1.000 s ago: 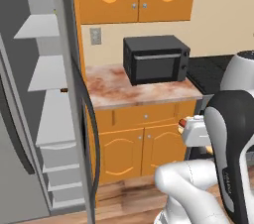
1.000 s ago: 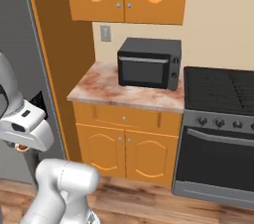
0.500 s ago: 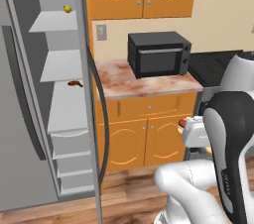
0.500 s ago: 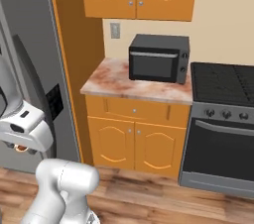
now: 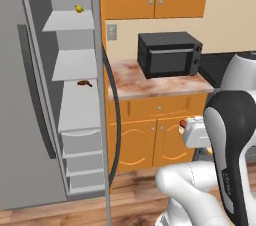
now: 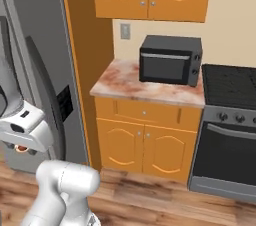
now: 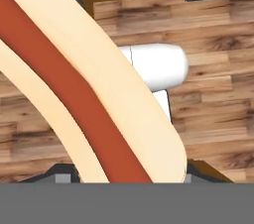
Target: Store the hot dog in the freezer for long-term storage. Close the freezer door after placing the cooked food.
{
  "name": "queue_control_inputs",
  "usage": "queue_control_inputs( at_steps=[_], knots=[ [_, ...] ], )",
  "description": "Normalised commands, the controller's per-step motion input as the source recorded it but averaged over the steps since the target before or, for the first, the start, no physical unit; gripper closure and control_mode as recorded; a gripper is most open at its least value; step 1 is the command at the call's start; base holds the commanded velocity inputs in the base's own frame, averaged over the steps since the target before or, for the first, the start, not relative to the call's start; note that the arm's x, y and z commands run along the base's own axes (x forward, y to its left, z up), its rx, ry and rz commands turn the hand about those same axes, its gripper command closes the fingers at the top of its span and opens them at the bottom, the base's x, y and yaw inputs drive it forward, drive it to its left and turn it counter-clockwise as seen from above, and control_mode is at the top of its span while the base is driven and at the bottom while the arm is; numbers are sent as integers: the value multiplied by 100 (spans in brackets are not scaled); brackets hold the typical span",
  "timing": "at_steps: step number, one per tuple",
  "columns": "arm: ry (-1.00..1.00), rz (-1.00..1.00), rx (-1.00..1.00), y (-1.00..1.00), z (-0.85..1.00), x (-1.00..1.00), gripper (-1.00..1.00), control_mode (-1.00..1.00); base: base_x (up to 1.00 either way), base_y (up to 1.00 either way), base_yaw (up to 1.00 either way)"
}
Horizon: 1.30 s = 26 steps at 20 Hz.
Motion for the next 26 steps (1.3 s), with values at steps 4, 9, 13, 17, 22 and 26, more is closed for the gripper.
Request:
queue_control_inputs(
  at_steps=[4, 9, 13, 17, 22, 26],
  knots=[
    [0, 0, 0, 0, 0, 0, 100, 100, -10, 29, 36],
    [0, 0, 0, 0, 0, 0, 100, 100, -19, 98, 24],
    [0, 0, 0, 0, 0, 0, 100, 100, -4, 100, 3],
    [0, 0, 0, 0, 0, 0, 100, 100, 0, 100, 0],
    [0, 0, 0, 0, 0, 0, 100, 100, 24, 78, -13],
    [0, 0, 0, 0, 0, 0, 100, 100, 52, 46, -45]
  ],
)
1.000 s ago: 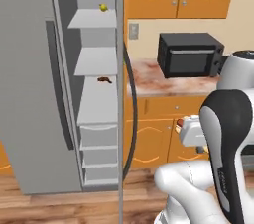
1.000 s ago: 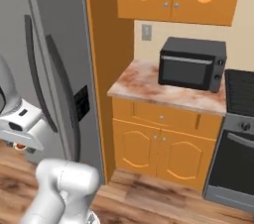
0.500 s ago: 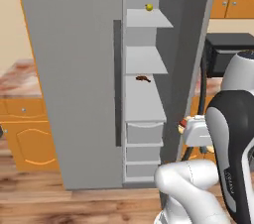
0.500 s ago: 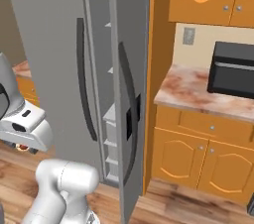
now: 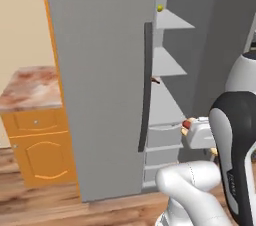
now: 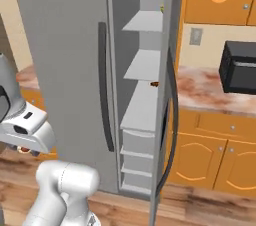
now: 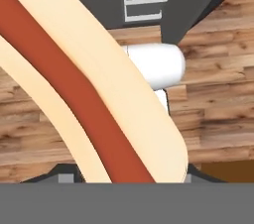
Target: Store the hot dog in the freezer for long-term storage. Close the freezer door after placing the cooked food.
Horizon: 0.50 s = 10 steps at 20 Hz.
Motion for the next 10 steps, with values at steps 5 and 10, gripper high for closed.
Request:
queue_control_inputs(
  at_steps=[5, 10],
  knots=[
    [0, 0, 0, 0, 0, 0, 100, 100, 57, 45, -48],
    [0, 0, 0, 0, 0, 0, 100, 100, 52, 39, -41]
  ],
)
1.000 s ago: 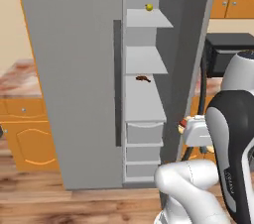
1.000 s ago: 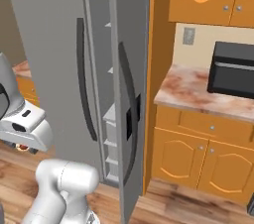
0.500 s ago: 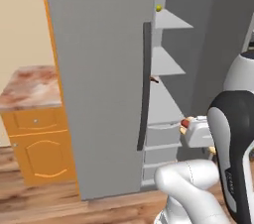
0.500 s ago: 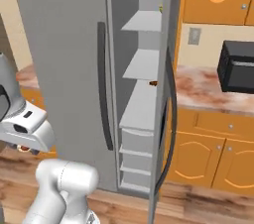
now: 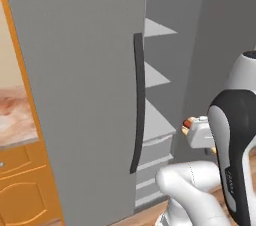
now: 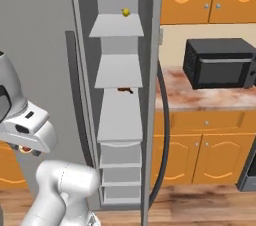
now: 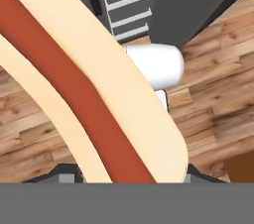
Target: Store the hot dog in the freezer for long-term storage. Close the freezer door after placing the cooked food.
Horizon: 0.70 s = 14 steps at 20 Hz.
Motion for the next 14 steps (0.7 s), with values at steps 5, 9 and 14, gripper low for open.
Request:
queue_control_inputs(
  at_steps=[5, 9, 14],
  knots=[
    [0, 0, 0, 0, 0, 0, 100, 100, 46, 14, -13],
    [0, 0, 0, 0, 0, 0, 100, 100, 44, -7, 0],
    [0, 0, 0, 0, 0, 0, 100, 100, 60, -15, 5]
  ],
)
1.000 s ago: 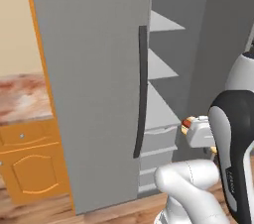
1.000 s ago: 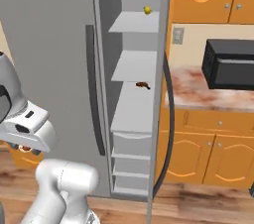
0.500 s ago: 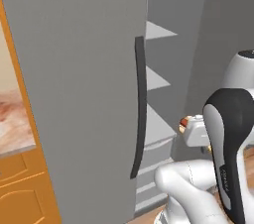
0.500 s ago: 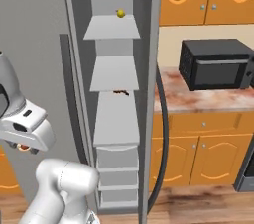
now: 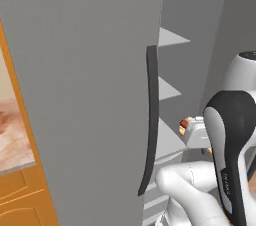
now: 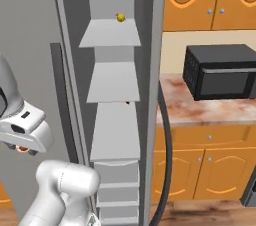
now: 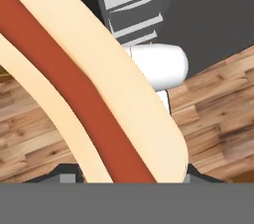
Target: Store the hot dog in the freezer for long-term storage. Close the freezer door after placing the cooked food.
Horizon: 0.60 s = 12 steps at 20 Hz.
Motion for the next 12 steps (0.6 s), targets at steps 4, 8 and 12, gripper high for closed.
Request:
queue_control_inputs(
  at_steps=[4, 8, 12],
  knots=[
    [0, 0, 0, 0, 0, 0, 100, 100, 39, -22, 11],
    [0, 0, 0, 0, 0, 0, 100, 100, 12, -37, 16],
    [0, 0, 0, 0, 0, 0, 100, 100, 0, -34, 13]
  ],
)
